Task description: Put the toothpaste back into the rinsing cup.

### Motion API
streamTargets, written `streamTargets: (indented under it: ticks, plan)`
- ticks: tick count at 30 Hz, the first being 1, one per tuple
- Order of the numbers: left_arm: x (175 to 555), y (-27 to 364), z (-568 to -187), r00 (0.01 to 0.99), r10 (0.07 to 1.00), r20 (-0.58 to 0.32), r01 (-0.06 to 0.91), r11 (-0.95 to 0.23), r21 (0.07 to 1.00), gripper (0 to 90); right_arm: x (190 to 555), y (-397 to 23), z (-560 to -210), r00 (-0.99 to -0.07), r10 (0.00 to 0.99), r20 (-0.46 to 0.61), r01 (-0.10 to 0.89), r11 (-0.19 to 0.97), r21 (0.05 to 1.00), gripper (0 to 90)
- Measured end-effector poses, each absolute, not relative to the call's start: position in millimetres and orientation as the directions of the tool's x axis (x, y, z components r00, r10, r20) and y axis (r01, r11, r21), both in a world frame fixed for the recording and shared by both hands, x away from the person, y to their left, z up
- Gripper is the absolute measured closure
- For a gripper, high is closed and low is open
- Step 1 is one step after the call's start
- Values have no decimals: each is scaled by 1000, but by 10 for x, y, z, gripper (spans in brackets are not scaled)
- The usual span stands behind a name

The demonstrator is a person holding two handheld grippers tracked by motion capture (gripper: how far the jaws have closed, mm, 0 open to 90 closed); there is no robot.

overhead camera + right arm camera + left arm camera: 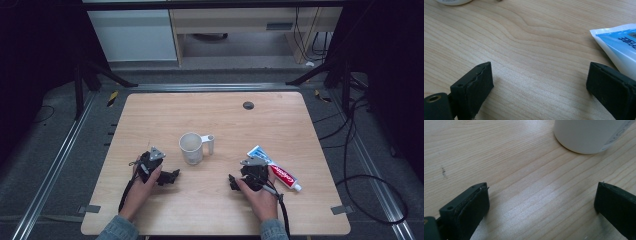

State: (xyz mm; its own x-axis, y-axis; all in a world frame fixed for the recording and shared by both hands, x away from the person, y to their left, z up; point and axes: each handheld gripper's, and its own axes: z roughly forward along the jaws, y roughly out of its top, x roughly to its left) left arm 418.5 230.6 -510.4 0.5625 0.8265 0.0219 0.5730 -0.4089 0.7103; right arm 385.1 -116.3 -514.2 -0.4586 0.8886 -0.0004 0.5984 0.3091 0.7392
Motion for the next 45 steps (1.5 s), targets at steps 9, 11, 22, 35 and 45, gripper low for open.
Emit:
streamTargets:
  ticks: [9, 11, 22, 35, 45]
  plan:
    - [4253, 2296, -5100, 556, 831, 24, 577, -407, 708, 0, 3839, -1203, -5137, -434, 901, 5, 604, 287, 743, 104]
    - [4253, 2297, -5101, 556, 831, 24, 577, -407, 708, 0, 3811, -1231, -5121, -421, 907, 4, 612, 281, 740, 131]
    - [4268, 2308, -5100, 570, 822, 24, 571, -417, 707, 0, 3635, -1591, -4540, -356, 921, -158, 603, 355, 714, 192]
    - [4246, 2305, -5102, 563, 826, 22, 574, -410, 709, 0, 3664, -2132, -4329, -361, 916, -177, 723, 395, 567, 202]
    - [4237, 2306, -5101, 563, 826, 22, 574, -410, 709, 0, 3945, -2034, -4222, -476, 863, -171, 742, 498, 448, 330]
